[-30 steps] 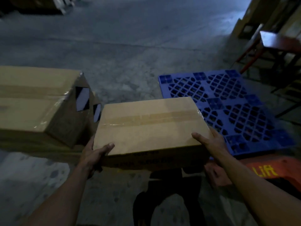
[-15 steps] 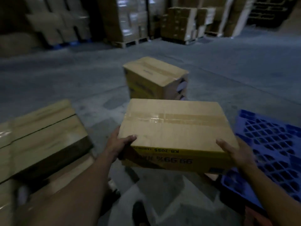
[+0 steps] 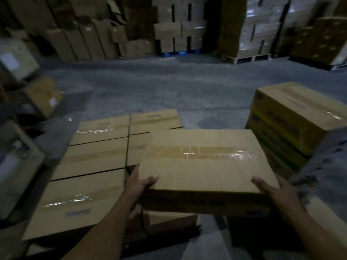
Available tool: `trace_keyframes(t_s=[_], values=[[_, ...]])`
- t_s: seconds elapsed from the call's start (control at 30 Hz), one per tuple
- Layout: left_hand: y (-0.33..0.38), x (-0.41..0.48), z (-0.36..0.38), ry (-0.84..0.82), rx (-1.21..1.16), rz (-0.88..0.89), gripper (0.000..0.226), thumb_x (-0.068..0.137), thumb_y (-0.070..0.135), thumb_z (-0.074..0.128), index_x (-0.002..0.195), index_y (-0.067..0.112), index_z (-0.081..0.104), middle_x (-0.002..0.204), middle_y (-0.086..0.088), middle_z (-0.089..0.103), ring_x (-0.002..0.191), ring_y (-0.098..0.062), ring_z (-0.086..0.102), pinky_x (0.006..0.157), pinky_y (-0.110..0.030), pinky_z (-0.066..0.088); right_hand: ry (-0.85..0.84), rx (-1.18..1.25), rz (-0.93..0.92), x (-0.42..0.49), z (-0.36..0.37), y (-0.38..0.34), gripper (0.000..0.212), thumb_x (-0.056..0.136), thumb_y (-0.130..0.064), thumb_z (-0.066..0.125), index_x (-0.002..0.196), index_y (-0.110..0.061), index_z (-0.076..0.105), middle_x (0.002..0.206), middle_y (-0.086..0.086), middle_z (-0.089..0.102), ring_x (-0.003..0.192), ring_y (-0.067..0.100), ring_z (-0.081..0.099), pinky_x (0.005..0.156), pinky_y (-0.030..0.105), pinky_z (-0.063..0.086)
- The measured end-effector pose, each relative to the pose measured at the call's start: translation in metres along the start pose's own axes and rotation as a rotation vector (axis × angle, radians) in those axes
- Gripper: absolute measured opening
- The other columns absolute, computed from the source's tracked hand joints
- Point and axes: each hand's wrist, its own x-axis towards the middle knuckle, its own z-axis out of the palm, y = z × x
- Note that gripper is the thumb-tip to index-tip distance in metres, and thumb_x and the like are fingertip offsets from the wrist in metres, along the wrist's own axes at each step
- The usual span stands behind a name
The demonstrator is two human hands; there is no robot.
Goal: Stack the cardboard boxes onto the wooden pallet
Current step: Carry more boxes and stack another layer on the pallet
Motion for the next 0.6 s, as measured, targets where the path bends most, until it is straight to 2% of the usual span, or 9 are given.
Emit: trace_keyframes(t_s=[0.07,0.13,0.23,0.33,0.4,0.47,0.5,0.53,0.6], values=[[-0.018,0.016,-0.037,0.017,0.026,-0.039,0.068,0.078,0.032,0.081,0.138,0.036,0.049,0.123,0.003,0.065,0.113,-0.028,0.062,0.093,-0.056,0.053,-0.028,-0.045,0.02,0.012,0.042,0.003,0.064,0.08,-0.027,0.081,0.136,-0.009,0.056,0.114,0.012,0.063,0.097,0.027,0.061,0.086,0.042,0.05],[-0.036,0.028,-0.062,0.046,0.047,-0.068,0.061,0.082,0.02,0.078,0.136,0.032,0.051,0.123,0.001,0.066,0.113,-0.028,0.062,0.095,-0.053,0.052,-0.07,-0.088,0.036,0.024,0.077,0.011,0.062,0.079,-0.025,0.082,0.135,-0.009,0.058,0.119,0.014,0.065,0.104,0.03,0.062,0.088,0.042,0.05],[-0.071,0.04,-0.086,0.087,0.044,-0.147,0.056,0.086,0.004,0.073,0.128,0.035,0.052,0.116,0.003,0.067,0.109,-0.025,0.062,0.086,-0.039,0.054,-0.168,-0.187,0.093,0.047,0.114,0.03,0.069,0.076,-0.025,0.085,0.136,-0.009,0.056,0.12,0.012,0.065,0.106,0.029,0.062,0.09,0.041,0.051],[-0.109,0.061,-0.097,0.114,0.06,-0.237,0.067,0.086,-0.001,0.072,0.138,0.035,0.051,0.124,-0.001,0.067,0.114,-0.025,0.06,0.099,-0.035,0.048,-0.218,-0.295,0.174,0.073,0.143,0.054,0.078,0.071,-0.026,0.089,0.137,-0.007,0.051,0.122,0.013,0.063,0.108,0.029,0.061,0.096,0.046,0.05],[-0.135,0.081,-0.1,0.139,0.086,-0.271,0.067,0.089,0.0,0.07,0.147,0.026,0.047,0.12,-0.005,0.066,0.105,-0.022,0.063,0.093,-0.027,0.05,-0.233,-0.346,0.204,0.096,0.161,0.076,0.085,0.066,-0.035,0.092,0.135,-0.005,0.052,0.124,0.014,0.065,0.107,0.029,0.063,0.095,0.048,0.052],[-0.152,0.099,-0.097,0.187,0.093,-0.306,0.065,0.091,0.002,0.069,0.148,0.024,0.046,0.11,-0.006,0.063,0.092,-0.015,0.063,0.08,-0.017,0.052,-0.265,-0.392,0.219,0.127,0.179,0.107,0.099,0.056,-0.053,0.092,0.135,-0.006,0.053,0.122,0.013,0.066,0.106,0.027,0.064,0.092,0.047,0.054],[-0.156,0.106,-0.098,0.199,0.108,-0.319,0.067,0.09,0.002,0.07,0.147,0.026,0.045,0.111,-0.004,0.06,0.093,-0.015,0.062,0.08,-0.017,0.051,-0.274,-0.415,0.227,0.142,0.186,0.124,0.108,0.049,-0.063,0.09,0.134,-0.007,0.054,0.121,0.011,0.067,0.105,0.026,0.065,0.092,0.047,0.055],[-0.163,0.116,-0.098,0.195,0.124,-0.345,0.073,0.087,0.001,0.073,0.147,0.028,0.041,0.118,-0.001,0.058,0.1,-0.017,0.059,0.086,-0.022,0.05,-0.283,-0.42,0.247,0.157,0.194,0.141,0.115,0.043,-0.071,0.087,0.134,-0.009,0.055,0.12,0.01,0.068,0.104,0.026,0.066,0.092,0.047,0.056],[-0.178,0.135,-0.101,0.209,0.136,-0.408,0.083,0.081,0.001,0.079,0.151,0.022,0.039,0.135,-0.003,0.055,0.116,-0.023,0.057,0.102,-0.037,0.047,-0.276,-0.417,0.26,0.174,0.211,0.151,0.119,0.038,-0.074,0.085,0.134,-0.01,0.054,0.12,0.008,0.068,0.105,0.025,0.066,0.093,0.049,0.056]])
